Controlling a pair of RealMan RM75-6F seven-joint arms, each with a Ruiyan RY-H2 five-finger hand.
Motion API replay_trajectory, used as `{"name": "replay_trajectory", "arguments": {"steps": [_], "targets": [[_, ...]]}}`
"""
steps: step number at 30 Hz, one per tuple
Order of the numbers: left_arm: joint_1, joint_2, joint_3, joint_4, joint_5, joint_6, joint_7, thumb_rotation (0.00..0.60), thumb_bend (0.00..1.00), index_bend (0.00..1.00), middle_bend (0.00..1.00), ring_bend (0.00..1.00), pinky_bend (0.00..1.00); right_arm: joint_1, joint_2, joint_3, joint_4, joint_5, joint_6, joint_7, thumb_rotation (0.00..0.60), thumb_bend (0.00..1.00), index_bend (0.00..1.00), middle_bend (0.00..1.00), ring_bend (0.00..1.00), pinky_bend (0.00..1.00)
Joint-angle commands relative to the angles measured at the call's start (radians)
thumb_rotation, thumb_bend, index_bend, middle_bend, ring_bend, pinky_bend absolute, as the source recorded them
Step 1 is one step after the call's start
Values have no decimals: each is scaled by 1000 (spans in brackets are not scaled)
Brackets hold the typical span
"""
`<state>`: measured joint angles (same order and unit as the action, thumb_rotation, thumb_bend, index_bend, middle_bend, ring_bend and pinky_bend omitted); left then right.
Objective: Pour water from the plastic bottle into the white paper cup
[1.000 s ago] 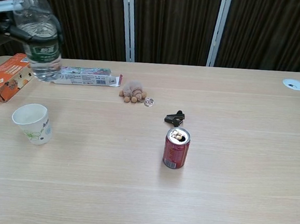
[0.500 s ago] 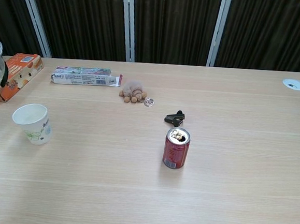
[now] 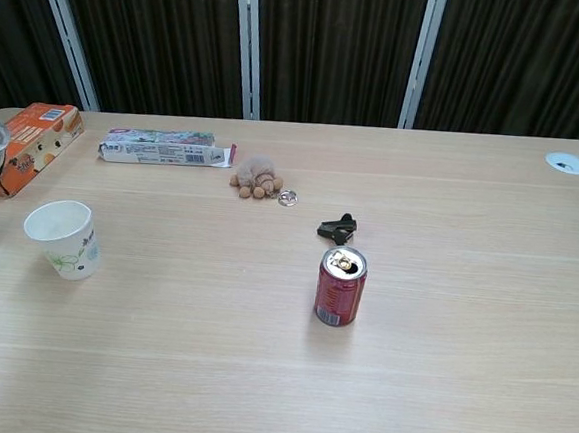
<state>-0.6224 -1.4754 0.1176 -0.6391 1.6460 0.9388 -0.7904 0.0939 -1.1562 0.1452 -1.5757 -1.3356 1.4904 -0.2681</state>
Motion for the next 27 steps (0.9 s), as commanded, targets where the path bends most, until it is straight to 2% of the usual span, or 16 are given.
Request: {"name": "replay_trajectory", "arguments": {"steps": [1, 12, 27], "targets": [[0, -7, 4, 15, -4, -13, -2, 600, 406, 565, 466, 371, 371, 0, 0, 0, 2, 3, -2, 0, 600, 0, 0, 0, 0, 0], [-23, -37, 25, 91, 16, -27, 72, 600, 405, 561, 464, 371, 371, -1, -2, 3, 3, 11, -2, -5, 600, 0, 0, 0, 0, 0], [-53, -48, 23, 80, 21, -26, 251, 600, 403, 556, 462, 370, 370, -1, -2, 6, 10, 16, -2, 2, 600, 0, 0, 0, 0, 0]]}}
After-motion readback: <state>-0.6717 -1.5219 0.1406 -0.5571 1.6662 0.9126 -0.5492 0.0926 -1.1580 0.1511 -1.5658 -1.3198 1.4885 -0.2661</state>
